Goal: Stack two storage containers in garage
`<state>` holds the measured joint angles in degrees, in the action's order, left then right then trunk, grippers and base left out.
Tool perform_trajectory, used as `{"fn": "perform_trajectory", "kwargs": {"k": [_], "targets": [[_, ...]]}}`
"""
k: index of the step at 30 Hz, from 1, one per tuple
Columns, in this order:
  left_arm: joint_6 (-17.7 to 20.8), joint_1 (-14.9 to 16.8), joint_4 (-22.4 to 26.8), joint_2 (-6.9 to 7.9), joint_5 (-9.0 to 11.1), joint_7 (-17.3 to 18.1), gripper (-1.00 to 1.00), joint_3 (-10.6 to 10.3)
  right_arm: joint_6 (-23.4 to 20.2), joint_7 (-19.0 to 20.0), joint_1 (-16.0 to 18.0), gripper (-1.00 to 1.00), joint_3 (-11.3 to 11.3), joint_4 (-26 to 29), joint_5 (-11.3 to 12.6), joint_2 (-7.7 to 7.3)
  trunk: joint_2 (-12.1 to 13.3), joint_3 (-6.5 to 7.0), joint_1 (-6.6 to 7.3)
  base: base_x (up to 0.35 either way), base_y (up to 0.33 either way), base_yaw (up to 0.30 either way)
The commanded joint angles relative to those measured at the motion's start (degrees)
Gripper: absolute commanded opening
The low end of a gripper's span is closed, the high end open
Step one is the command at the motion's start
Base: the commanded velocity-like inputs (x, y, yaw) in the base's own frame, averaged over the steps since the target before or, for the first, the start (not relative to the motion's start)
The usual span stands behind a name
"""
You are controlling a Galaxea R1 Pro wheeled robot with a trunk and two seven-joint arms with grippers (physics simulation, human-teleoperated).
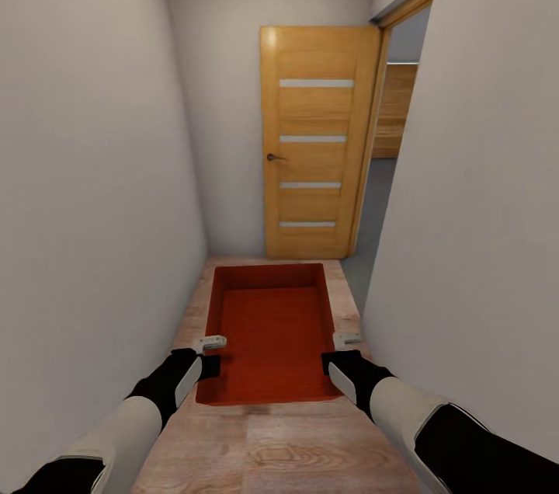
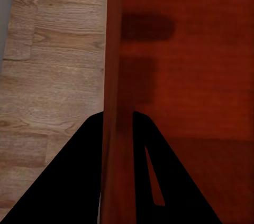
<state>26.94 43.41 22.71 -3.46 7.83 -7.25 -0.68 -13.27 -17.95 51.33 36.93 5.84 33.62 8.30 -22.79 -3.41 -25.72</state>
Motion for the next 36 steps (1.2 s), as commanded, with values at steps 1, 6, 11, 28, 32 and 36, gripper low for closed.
{"fn": "perform_trajectory", "kwargs": {"k": [1,6,11,28,32,36], "targets": [[0.5,0.0,0.0,-0.31,-1.0,-0.7,-1.00,0.4,-0.4,-0.3,0.1,-1.00,-0.3,0.7,-1.9,0.23,-0.1,-0.13,-0.07,0.322,0.000,0.000],[0.5,0.0,0.0,-0.31,-1.0,-0.7,-1.00,0.4,-0.4,-0.3,0.1,-1.00,-0.2,0.7,-1.9,0.23,-0.1,-0.13,-0.07,0.322,0.000,0.000],[0.5,0.0,0.0,-0.31,-1.0,-0.7,-1.00,0.4,-0.4,-0.3,0.1,-1.00,-0.2,0.6,-1.9,0.23,-0.1,-0.13,-0.07,0.322,0.000,0.000],[0.5,0.0,-0.1,-0.31,-1.1,-0.7,-1.00,0.4,-0.4,-0.3,0.1,-1.00,-0.3,0.6,-1.9,0.23,-0.1,-0.13,-0.07,0.322,0.000,0.000],[0.5,0.0,0.0,-0.31,-1.0,-0.7,-1.00,0.4,-0.4,-0.3,0.1,-1.00,-0.2,0.7,-1.9,0.23,-0.1,-0.13,-0.07,0.322,0.000,0.000],[0.5,0.0,0.0,-0.31,-1.1,-0.7,-1.00,0.4,-0.4,-0.3,0.1,-1.00,-0.2,0.6,-1.9,0.23,-0.1,-0.13,-0.07,0.322,0.000,0.000]]}}
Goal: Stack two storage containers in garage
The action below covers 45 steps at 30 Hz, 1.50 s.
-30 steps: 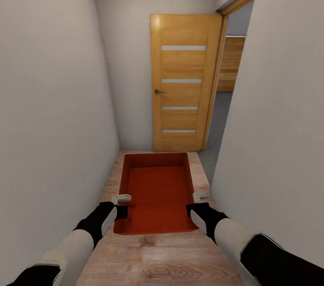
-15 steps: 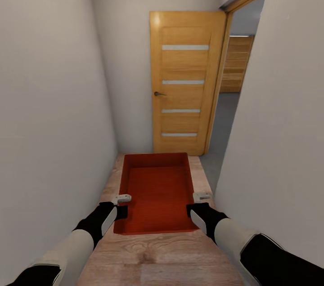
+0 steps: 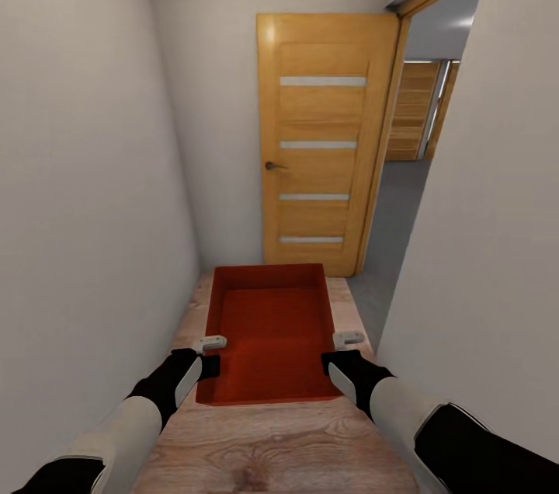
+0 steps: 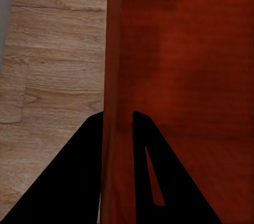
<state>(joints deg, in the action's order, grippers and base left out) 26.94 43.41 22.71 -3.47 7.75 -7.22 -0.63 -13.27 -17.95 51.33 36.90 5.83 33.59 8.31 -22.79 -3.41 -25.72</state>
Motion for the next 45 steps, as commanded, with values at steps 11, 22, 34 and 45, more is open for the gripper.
{"fn": "perform_trajectory", "kwargs": {"k": [11,22,34,45], "targets": [[0.5,0.0,0.0,-0.31,-1.0,-0.7,-1.00,0.4,-0.4,-0.3,0.1,-1.00,-0.2,0.6,-1.9,0.22,-0.1,-0.13,-0.07,0.322,0.000,0.000],[0.5,0.0,0.0,-0.31,-1.0,-0.7,-1.00,0.4,-0.4,-0.3,0.1,-1.00,-0.2,0.7,-1.9,0.22,-0.1,-0.13,-0.07,0.322,0.000,0.000],[0.5,0.0,0.0,-0.31,-1.0,-0.7,-1.00,0.4,-0.4,-0.3,0.1,-1.00,-0.2,0.7,-1.9,0.22,-0.1,-0.13,-0.07,0.322,0.000,0.000],[0.5,0.0,0.1,-0.66,-1.0,-0.7,-1.00,0.4,-0.4,-0.3,0.1,-1.00,-0.2,0.7,-1.9,0.13,-0.1,-0.13,-0.07,0.322,0.000,0.000]]}}
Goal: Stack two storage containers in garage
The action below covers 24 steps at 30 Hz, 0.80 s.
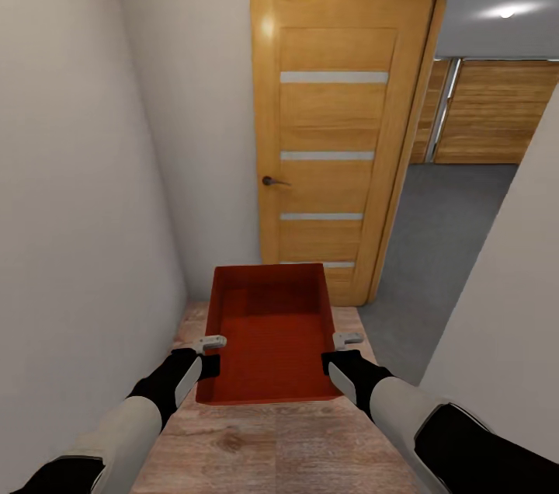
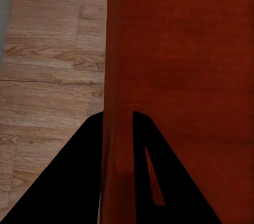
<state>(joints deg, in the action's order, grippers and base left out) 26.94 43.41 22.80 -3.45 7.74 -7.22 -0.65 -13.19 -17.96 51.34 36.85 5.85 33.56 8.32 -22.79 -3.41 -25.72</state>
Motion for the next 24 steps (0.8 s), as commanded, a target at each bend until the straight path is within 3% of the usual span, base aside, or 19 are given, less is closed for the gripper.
{"fn": "perform_trajectory", "kwargs": {"k": [1,24], "targets": [[0.5,0.0,0.0,-0.68,-1.0,-0.7,-1.00,0.4,-0.4,-0.3,0.1,-1.00,-0.2,0.6,-1.8,0.14,-0.1,-0.13,-0.07,0.322,0.000,0.000],[0.5,0.0,0.1,-0.68,-1.1,-0.8,-1.00,0.5,-0.4,-0.3,0.1,-1.00,-0.2,0.6,-1.7,0.25,-0.1,-0.13,-0.07,0.322,0.000,0.000]]}}
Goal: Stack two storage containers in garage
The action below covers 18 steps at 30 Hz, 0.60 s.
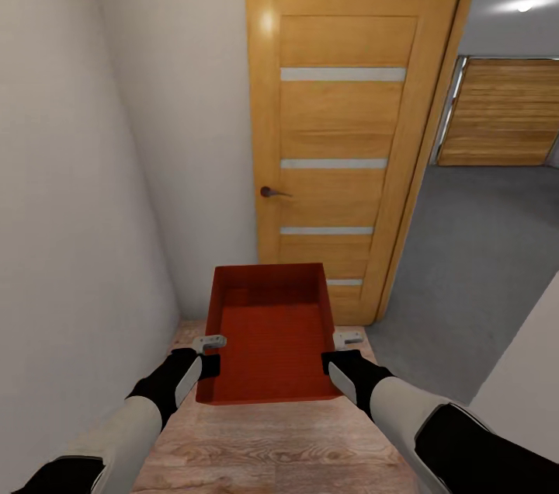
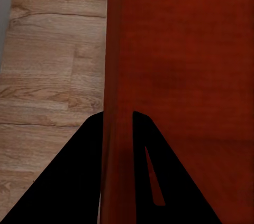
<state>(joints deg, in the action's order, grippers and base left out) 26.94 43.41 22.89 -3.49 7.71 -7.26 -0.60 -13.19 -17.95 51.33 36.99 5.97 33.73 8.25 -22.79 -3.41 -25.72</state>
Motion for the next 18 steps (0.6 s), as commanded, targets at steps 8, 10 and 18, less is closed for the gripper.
{"fn": "perform_trajectory", "kwargs": {"k": [8,10,18], "targets": [[0.4,0.0,0.0,-0.64,-1.0,-0.7,-1.00,0.4,-0.4,-0.3,0.1,-1.00,-0.3,0.5,-1.9,0.30,-0.1,-0.13,-0.07,0.089,0.000,0.000],[0.4,0.0,0.0,-0.64,-1.0,-0.7,-1.00,0.4,-0.4,-0.3,0.1,-1.00,-0.3,0.5,-1.9,0.34,-0.1,-0.13,-0.07,0.007,0.000,0.000],[0.4,0.0,0.0,-0.64,-1.1,-0.7,-1.00,0.4,-0.4,-0.3,0.1,-1.00,-0.3,0.5,-1.9,0.37,-0.1,-0.13,-0.07,0.001,0.000,0.000]]}}
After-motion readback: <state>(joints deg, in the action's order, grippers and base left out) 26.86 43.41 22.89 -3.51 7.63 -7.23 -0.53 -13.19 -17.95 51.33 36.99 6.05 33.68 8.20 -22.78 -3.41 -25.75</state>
